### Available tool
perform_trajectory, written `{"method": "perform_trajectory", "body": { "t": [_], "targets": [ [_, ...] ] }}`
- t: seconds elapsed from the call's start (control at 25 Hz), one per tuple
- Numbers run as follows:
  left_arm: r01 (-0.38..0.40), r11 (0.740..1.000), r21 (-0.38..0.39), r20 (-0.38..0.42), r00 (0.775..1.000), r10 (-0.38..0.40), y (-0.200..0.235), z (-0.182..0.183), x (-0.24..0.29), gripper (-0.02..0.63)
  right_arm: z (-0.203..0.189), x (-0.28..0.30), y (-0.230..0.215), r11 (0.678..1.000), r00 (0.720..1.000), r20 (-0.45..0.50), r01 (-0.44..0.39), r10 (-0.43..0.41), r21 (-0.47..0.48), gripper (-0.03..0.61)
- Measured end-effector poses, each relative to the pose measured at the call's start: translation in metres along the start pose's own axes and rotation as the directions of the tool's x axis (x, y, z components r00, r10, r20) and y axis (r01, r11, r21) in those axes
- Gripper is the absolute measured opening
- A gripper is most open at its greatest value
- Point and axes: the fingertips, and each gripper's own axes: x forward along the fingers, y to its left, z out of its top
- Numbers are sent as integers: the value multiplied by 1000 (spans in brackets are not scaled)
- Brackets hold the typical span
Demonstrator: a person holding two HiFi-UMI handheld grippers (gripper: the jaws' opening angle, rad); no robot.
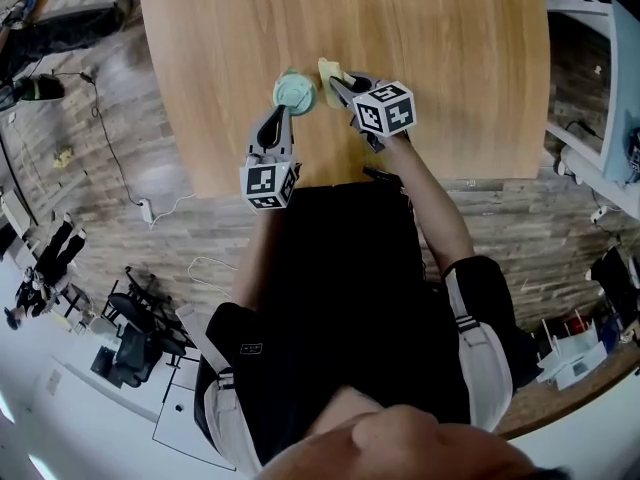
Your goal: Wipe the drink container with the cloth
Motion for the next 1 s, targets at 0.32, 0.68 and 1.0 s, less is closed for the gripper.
{"method": "perform_trajectory", "body": {
  "t": [0.32, 0.68, 1.0],
  "targets": [
    [0, 1000, -7, 6, 1000, 0, -4, 0, -5, 25, -41, 51, -32, 1000, 981, -195, -19, 21, 13, 41],
    [17, 1000, 7, 21, 1000, -18, -6, 4, -4, 25, -52, 73, -28, 991, 945, -310, -122, 102, -47, 42],
    [26, 1000, 6, 19, 999, -27, -9, 5, -4, 25, -42, 46, 3, 944, 915, -366, -258, 170, -208, 42]
  ]
}}
